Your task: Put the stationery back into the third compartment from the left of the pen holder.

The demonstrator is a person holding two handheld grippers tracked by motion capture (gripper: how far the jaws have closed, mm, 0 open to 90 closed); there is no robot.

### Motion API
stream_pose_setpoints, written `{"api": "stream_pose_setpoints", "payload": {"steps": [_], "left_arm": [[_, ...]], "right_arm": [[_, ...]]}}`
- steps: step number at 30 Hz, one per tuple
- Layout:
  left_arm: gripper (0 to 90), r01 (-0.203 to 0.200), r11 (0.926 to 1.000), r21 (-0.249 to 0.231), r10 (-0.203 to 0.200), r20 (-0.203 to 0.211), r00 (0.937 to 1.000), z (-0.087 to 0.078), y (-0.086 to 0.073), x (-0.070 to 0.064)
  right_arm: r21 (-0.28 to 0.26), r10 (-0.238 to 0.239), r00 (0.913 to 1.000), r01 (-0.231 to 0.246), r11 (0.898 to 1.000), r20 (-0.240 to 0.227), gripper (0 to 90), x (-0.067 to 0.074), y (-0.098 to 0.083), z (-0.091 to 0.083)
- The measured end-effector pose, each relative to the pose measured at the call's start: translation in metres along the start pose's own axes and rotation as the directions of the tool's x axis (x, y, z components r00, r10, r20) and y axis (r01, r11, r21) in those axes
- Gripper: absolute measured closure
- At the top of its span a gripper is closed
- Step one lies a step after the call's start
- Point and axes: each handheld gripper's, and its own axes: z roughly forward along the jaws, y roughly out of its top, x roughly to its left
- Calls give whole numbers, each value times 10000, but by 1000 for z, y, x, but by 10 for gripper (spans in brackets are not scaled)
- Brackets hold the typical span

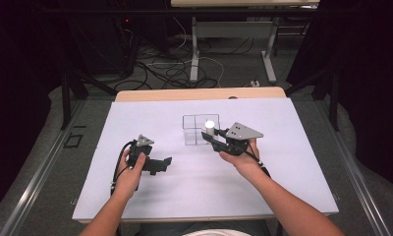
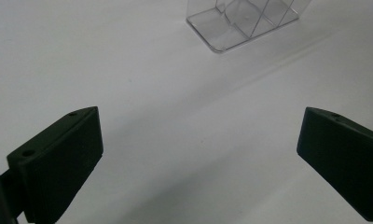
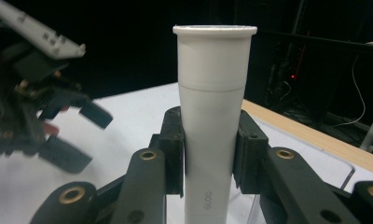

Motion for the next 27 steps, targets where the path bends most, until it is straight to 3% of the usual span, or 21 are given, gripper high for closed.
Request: {"api": "stream_pose_setpoints", "payload": {"steps": [6, 10, 16, 19, 27], "left_arm": [[3, -56, 10000, -41, 55, -317, 9995, -1, 0, 3], [3, 9, 10000, -66, -11, -240, 9997, -2, -1, 3], [3, -35, 10000, -62, 33, -317, 9995, -3, 0, 3], [3, 129, 9999, -82, -131, -175, 9998, -3, -1, 4], [3, 131, 9999, -105, -132, -108, 9999, -2, -1, 5]], "right_arm": [[-325, 609, 9981, -605, 9976, 131, 693, -10, 8, 8], [-372, 872, 9957, -860, 9956, 304, 693, -15, 12, 14], [-363, 862, 9938, -838, 9958, 707, 692, -26, 14, 24], [-11, 774, 9915, -777, 9970, 1049, 693, -29, 11, 28], [90, 906, 9796, -937, 9956, 1795, 692, -38, 1, 36]]}}
